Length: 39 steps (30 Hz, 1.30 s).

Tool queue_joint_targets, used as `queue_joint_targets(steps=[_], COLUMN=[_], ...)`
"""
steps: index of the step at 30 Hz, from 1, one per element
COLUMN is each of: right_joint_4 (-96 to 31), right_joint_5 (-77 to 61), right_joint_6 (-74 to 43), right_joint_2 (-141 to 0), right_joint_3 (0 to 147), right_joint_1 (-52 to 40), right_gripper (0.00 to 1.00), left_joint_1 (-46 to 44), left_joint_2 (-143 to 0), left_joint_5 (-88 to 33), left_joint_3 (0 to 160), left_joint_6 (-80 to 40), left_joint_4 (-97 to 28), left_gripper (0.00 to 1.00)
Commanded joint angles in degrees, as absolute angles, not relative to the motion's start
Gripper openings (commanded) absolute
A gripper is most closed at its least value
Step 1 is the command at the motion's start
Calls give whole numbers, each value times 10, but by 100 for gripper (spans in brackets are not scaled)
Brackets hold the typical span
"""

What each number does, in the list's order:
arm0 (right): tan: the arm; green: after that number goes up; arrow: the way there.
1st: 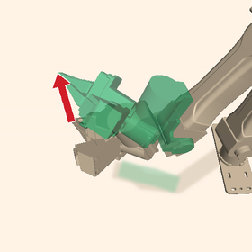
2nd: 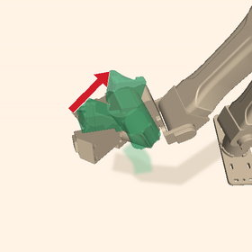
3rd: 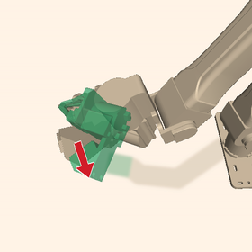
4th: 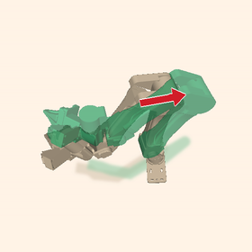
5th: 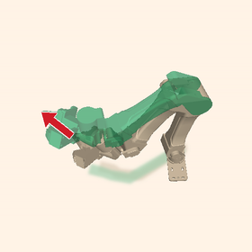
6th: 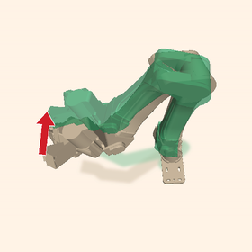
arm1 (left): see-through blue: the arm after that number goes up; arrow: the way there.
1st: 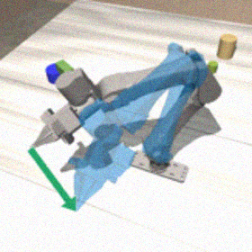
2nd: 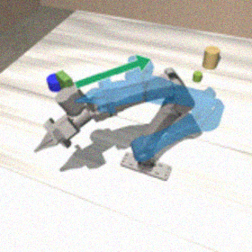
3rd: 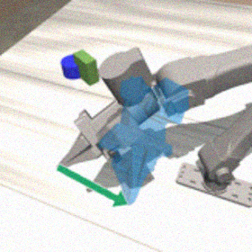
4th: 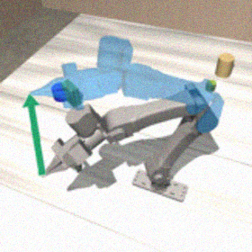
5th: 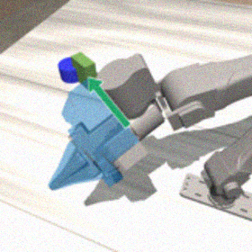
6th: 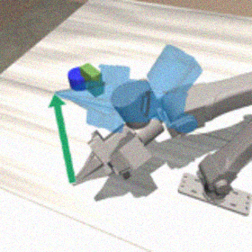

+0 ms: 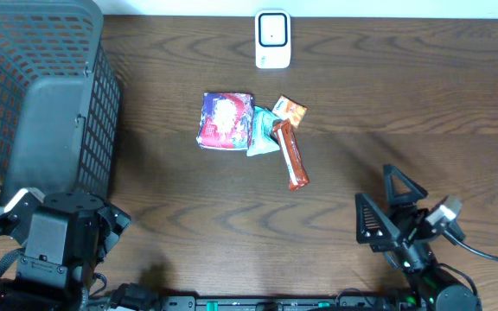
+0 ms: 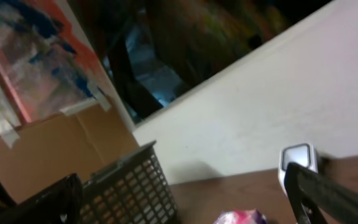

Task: Scan the item barcode
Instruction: 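Move the right gripper forward toward the red snack bar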

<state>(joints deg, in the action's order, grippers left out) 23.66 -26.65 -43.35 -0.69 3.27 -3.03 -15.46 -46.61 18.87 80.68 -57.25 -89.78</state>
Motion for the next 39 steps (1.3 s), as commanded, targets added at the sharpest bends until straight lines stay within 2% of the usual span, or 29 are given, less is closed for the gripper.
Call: queue_joint_targets(steps=[1, 5, 9, 21, 27, 34, 39], right_joint_4=[177, 13, -114, -484, -521, -508, -482], right_joint_5=[-237, -181, -144, -138, -156, -274, -273], right_joint_6=[-351, -228, -152, -49, -46, -47, -95], right_joint_2=[-18, -80, -178, -562, -686, -769, -818], right_joint_3=[111, 244, 375, 695, 722, 722, 722], right_joint_1=[-27, -27, -27, -27, -27, -27, -27], right_gripper=[99, 99, 99, 99, 99, 99, 99], left_joint_1=[-154, -154, -154, -154, -154, -154, -154], left_joint_2=[-467, -467, -467, -467, -467, -467, -467], left_joint_5=[202, 202, 202, 202, 202, 202, 202], left_joint_3=[804, 804, 804, 804, 804, 804, 804], left_joint_6=[-582, -582, -582, -582, -582, -582, -582], left_joint_4=[-900, -900, -900, -900, -900, -900, -900], left_gripper=[98, 98, 98, 98, 98, 98, 98])
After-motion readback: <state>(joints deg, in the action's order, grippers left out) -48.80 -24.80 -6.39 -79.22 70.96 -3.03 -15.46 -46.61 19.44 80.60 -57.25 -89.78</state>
